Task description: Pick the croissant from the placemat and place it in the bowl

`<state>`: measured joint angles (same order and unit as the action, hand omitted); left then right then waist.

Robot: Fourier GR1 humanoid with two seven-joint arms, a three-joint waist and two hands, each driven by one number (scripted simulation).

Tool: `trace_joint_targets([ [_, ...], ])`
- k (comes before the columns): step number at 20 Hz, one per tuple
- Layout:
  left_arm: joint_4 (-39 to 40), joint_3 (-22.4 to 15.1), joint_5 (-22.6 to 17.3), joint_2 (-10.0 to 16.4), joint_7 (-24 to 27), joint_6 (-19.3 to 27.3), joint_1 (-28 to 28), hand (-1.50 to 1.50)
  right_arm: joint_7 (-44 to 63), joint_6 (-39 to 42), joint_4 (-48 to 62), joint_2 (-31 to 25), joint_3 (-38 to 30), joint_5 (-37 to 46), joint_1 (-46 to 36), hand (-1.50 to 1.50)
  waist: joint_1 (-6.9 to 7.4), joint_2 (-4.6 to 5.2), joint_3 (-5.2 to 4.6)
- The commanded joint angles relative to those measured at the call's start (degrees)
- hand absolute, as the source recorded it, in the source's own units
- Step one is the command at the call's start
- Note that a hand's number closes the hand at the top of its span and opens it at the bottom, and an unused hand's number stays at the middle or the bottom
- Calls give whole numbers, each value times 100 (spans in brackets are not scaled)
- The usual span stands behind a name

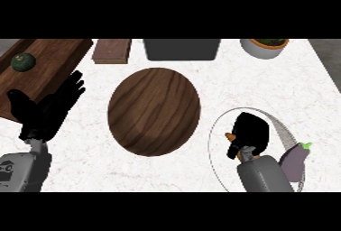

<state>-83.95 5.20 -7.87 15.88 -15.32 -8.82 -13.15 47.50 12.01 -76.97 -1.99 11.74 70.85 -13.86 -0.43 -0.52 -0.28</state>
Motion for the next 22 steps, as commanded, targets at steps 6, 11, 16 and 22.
trace_joint_targets([
  [6,-198,202,-151,174,16,-180,336,0,-620,-501,-3135,-292,1669,-157,3208,150,-132,-13,24],
  [11,-162,107,-5,55,33,-93,232,0,-118,-36,-4927,-715,2528,293,4026,150,-60,22,23],
  [16,-103,209,-126,125,73,-269,235,0,851,509,-5957,-498,3993,1410,4134,150,-22,25,20],
  [22,39,162,-20,68,14,-188,9,0,1612,2286,-6817,167,5222,2570,3227,150,5,42,7],
])
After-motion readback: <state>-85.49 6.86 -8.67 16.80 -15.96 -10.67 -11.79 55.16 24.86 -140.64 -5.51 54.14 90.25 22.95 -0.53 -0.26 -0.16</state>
